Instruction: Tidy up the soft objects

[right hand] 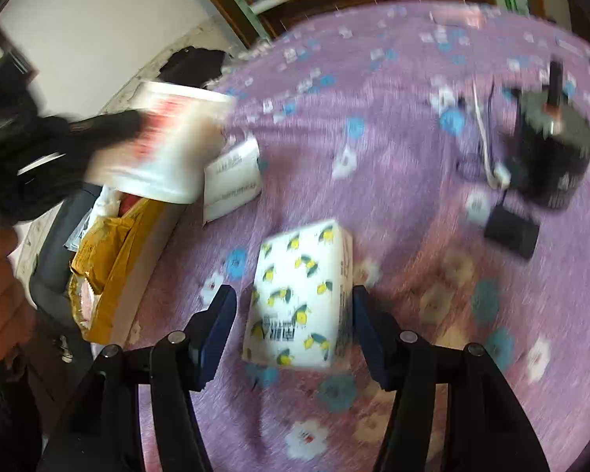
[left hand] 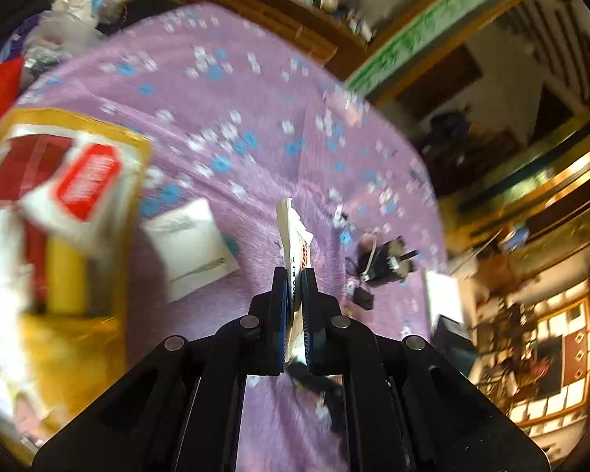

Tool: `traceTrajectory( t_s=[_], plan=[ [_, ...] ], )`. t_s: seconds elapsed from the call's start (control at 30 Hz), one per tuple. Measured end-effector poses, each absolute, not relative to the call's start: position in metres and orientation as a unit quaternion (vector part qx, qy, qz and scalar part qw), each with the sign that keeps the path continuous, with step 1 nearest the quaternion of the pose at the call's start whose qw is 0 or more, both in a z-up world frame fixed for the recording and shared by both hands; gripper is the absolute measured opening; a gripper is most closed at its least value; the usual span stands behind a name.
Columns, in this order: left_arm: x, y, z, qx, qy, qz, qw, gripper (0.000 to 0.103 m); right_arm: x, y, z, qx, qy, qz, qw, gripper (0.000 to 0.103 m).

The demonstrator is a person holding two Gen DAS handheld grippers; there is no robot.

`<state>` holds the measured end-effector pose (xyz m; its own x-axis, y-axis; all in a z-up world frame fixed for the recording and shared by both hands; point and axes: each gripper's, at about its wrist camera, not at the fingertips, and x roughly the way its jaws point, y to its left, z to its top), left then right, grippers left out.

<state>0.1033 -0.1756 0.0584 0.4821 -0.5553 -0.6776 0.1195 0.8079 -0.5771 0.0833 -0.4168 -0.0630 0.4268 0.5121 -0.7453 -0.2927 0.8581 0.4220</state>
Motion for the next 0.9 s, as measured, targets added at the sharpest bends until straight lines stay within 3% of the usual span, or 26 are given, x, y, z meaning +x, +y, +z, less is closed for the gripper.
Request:
traceTrajectory(
  t_s=[0.13,0.23,0.6,0.9],
  plan=[
    [0.07,-0.134,0.073,-0.253,0.422,-0.21,0.845,0.006,0.065,-0.412,-0.053,0.077,0.468,0.186,0.861,0.059],
    [0.059,-0.114,0.077,-0.267,0.405,-0.241,0.841,0.006,0.058,-0.413,-0.05,0.108,0.468,0.156,0.863,0.059],
    [0.107,-0.101,0.069,-0.257,0.426,-0.342,0.797,0.005,0.073,-0.393,-0.054,0.093,0.491,0.051,0.865,0.06],
    [0.072,-0.098,0.09,-0.241,0.4,-0.362,0.807,0.005,0.061,-0.388,-0.056,0.107,0.464,0.006,0.879,0.059]
  ],
)
